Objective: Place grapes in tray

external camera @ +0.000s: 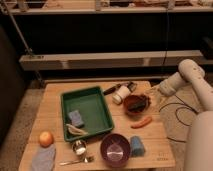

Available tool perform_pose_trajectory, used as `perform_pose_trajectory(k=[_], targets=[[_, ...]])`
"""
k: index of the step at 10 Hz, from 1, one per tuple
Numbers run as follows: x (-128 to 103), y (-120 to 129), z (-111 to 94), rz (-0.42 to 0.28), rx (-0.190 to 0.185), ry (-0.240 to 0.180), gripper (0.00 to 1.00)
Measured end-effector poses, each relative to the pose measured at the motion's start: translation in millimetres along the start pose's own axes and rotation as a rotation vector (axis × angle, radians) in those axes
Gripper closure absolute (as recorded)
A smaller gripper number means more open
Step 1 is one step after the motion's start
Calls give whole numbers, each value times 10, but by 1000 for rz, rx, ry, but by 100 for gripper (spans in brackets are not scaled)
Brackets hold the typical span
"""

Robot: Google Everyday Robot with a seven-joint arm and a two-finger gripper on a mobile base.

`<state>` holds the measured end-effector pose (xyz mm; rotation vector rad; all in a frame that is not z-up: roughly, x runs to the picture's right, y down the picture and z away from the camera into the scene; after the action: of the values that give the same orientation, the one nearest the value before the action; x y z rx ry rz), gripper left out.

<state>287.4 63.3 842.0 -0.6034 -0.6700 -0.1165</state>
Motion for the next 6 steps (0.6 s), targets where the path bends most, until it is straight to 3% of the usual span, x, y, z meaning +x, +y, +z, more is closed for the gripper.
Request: perform_pose_trajectory(k=[6], targets=[[49, -119, 71, 29, -6, 38, 35]])
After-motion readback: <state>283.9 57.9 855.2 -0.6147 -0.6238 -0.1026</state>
